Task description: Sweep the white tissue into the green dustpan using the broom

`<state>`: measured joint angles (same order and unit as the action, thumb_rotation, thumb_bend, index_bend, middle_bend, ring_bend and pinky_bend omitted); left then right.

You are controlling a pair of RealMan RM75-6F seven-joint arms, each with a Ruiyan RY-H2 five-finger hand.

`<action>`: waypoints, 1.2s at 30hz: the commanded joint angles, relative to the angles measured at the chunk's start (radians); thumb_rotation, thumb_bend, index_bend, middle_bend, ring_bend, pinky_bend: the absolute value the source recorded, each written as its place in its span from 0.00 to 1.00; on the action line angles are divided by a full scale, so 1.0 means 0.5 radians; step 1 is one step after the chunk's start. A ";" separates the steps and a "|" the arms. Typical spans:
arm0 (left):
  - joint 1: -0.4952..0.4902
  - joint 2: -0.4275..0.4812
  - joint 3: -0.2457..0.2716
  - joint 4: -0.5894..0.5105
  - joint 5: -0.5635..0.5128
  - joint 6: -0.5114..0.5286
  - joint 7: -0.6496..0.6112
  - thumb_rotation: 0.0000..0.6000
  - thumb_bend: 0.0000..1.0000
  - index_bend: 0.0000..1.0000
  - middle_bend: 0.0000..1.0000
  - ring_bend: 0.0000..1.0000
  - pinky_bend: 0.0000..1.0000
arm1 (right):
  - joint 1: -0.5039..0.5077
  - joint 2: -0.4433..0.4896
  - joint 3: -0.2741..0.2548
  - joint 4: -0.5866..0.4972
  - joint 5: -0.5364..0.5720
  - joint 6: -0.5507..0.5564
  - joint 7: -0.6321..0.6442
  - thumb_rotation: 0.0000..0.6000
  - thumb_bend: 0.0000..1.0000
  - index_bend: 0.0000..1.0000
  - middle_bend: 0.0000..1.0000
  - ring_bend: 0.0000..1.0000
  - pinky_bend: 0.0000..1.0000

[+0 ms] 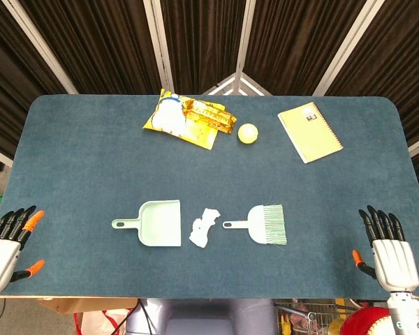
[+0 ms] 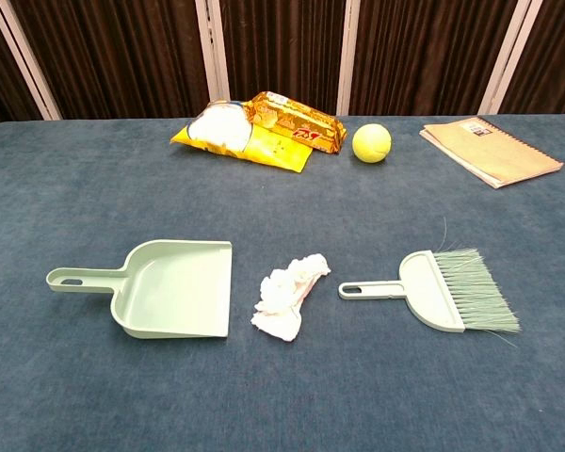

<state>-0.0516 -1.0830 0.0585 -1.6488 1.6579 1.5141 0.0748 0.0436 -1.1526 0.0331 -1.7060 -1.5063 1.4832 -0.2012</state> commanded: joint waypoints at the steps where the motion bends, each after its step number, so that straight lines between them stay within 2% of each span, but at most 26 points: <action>1: 0.001 0.001 0.000 -0.004 -0.002 -0.001 0.002 1.00 0.00 0.00 0.00 0.00 0.03 | 0.001 0.001 0.001 0.002 0.001 -0.002 0.006 1.00 0.35 0.00 0.00 0.00 0.00; 19: 0.000 0.007 -0.001 -0.017 -0.015 -0.010 0.006 1.00 0.00 0.00 0.00 0.00 0.03 | 0.002 0.008 -0.004 -0.024 0.006 -0.015 0.016 1.00 0.35 0.00 0.00 0.00 0.00; 22: 0.001 0.012 0.002 -0.016 -0.008 -0.007 0.007 1.00 0.00 0.00 0.00 0.00 0.03 | 0.024 0.020 0.024 -0.063 -0.020 -0.003 0.059 1.00 0.35 0.00 0.00 0.00 0.00; 25: 0.001 0.012 -0.004 -0.018 -0.016 -0.005 0.000 1.00 0.00 0.00 0.00 0.00 0.03 | 0.047 0.009 0.054 -0.081 -0.003 -0.016 0.049 1.00 0.35 0.00 0.01 0.03 0.06; 28: -0.001 0.015 -0.008 -0.020 -0.027 -0.010 -0.010 1.00 0.00 0.00 0.00 0.00 0.03 | 0.100 -0.006 0.106 -0.121 0.038 -0.059 0.006 1.00 0.35 0.00 0.11 0.16 0.24; 30: -0.003 0.016 -0.010 -0.020 -0.027 -0.011 -0.011 1.00 0.00 0.00 0.00 0.00 0.03 | 0.147 -0.024 0.148 -0.153 0.074 -0.101 -0.036 1.00 0.35 0.00 0.26 0.31 0.40; 32: -0.004 0.016 -0.008 -0.020 -0.024 -0.013 -0.007 1.00 0.00 0.00 0.00 0.00 0.03 | 0.208 -0.047 0.190 -0.188 0.116 -0.165 -0.086 1.00 0.35 0.00 0.45 0.51 0.56; 33: -0.004 0.014 -0.007 -0.020 -0.020 -0.012 0.000 1.00 0.00 0.00 0.00 0.00 0.03 | 0.298 -0.077 0.238 -0.230 0.159 -0.269 -0.152 1.00 0.35 0.00 0.51 0.57 0.59; 36: -0.003 0.010 -0.006 -0.021 -0.018 -0.011 0.009 1.00 0.00 0.00 0.00 0.00 0.03 | 0.407 -0.131 0.287 -0.294 0.249 -0.386 -0.297 1.00 0.35 0.02 0.73 0.78 0.73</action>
<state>-0.0533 -1.0777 0.0554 -1.6592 1.6490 1.5084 0.0791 0.1885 -1.1878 0.1431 -1.8166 -1.4288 1.3523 -0.2812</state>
